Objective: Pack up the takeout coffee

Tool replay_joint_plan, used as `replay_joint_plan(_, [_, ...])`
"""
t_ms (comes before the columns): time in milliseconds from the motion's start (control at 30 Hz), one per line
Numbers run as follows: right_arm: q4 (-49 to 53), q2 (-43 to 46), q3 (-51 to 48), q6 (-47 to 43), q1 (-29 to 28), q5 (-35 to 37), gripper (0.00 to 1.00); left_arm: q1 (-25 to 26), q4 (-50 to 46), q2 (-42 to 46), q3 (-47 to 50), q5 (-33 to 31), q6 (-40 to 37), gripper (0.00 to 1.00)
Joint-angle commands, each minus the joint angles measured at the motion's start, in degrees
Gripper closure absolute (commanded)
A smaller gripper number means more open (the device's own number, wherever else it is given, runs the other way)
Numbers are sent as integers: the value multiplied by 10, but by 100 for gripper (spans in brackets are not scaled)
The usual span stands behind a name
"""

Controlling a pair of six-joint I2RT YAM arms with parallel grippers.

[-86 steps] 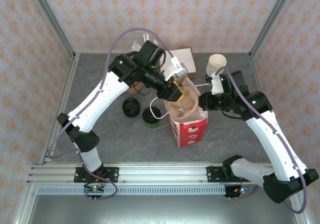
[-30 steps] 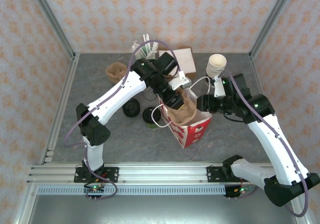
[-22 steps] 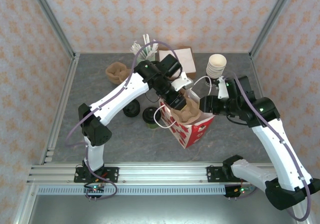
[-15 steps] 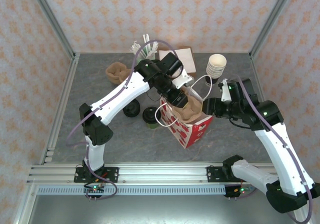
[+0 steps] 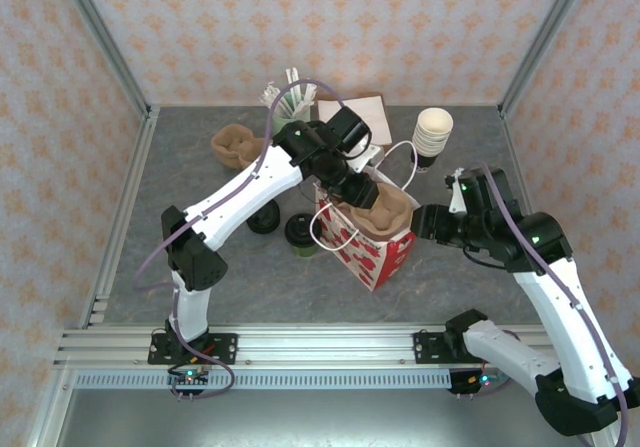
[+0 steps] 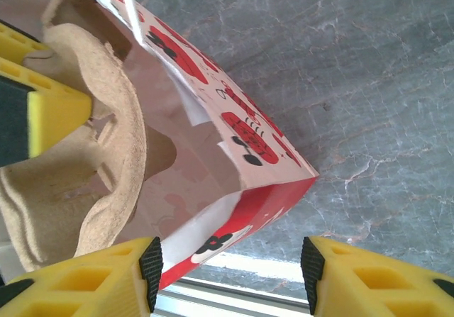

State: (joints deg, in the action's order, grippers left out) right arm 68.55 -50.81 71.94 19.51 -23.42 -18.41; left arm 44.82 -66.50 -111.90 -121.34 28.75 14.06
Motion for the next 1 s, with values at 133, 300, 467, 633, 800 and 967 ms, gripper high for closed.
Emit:
replay_joint_plan(133, [-23, 17, -32, 52, 0, 6, 45, 28, -3, 5, -12, -77, 39, 63])
replay_joint_plan(300, [-30, 26, -32, 60, 0, 7, 45, 38, -11, 1, -17, -104, 45, 63])
replay_joint_plan(467, [-26, 29, -26, 60, 1, 17, 45, 49, -42, -17, -47, -147, 44, 63])
replay_joint_plan(633, [-28, 31, -21, 61, 0, 29, 45, 61, -58, -34, -70, -174, 44, 63])
replay_joint_plan(800, [-42, 36, -11, 56, 1, 50, 45, 67, -69, -45, -80, -176, 48, 63])
replay_joint_plan(967, [-69, 32, -11, 41, 2, 54, 45, 67, -75, -46, -85, -190, 46, 63])
